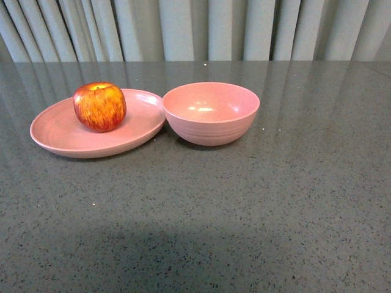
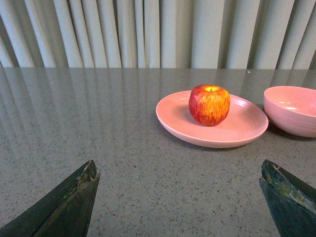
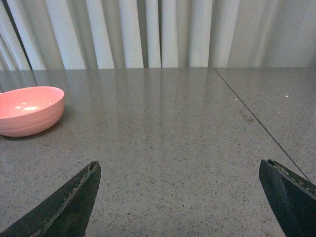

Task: Move apple from plate to bowl

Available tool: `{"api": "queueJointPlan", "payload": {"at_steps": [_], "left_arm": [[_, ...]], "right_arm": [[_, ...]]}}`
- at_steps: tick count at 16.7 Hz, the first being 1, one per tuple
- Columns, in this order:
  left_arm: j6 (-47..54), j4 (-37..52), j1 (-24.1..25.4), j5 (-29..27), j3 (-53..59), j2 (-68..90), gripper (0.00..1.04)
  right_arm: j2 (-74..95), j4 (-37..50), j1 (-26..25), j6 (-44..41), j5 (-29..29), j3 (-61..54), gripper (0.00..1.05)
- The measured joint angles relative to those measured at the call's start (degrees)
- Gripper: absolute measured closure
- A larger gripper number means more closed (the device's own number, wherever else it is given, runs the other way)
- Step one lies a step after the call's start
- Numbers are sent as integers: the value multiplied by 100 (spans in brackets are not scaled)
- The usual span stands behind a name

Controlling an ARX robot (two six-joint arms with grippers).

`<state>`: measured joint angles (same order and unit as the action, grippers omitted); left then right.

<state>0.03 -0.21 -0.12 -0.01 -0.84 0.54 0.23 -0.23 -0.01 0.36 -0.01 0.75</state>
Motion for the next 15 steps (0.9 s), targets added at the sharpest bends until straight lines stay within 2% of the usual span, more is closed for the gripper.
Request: {"api": "queueJointPlan", "payload": {"at_steps": [2, 3, 5, 7, 9, 10, 11, 13, 15], "left_arm": [[-474, -1567, -608, -1403, -654, 977, 7], [-619, -1781, -656, -1853, -772, 1274, 7], [-704, -1578, -651, -1943, -868, 1327, 7], [-662, -1008, -533, -1624, -1128, 1779, 7], [-402, -164, -205, -1047, -1384, 2634, 7], [-63, 970, -111, -426, -2046, 3906, 7], [48, 1497, -111, -94, -2568, 4752, 7], [81, 1696, -173, 404, -3392, 5984, 7], [92, 1504, -369, 614, -4450, 7335, 7]], "right_arm": [[0, -2, 0, -11, -2, 0, 7], [0, 2, 0, -4, -7, 0, 7], [0, 0, 0, -2, 0, 0, 7], [0, -4, 0, -4, 0, 0, 7], [0, -2, 0, -4, 0, 0, 7], [0, 0, 0, -2, 0, 0, 7], [0, -2, 0, -2, 0, 0, 7], [0, -2, 0, -2, 0, 0, 7], [0, -2, 0, -2, 0, 0, 7]]}}
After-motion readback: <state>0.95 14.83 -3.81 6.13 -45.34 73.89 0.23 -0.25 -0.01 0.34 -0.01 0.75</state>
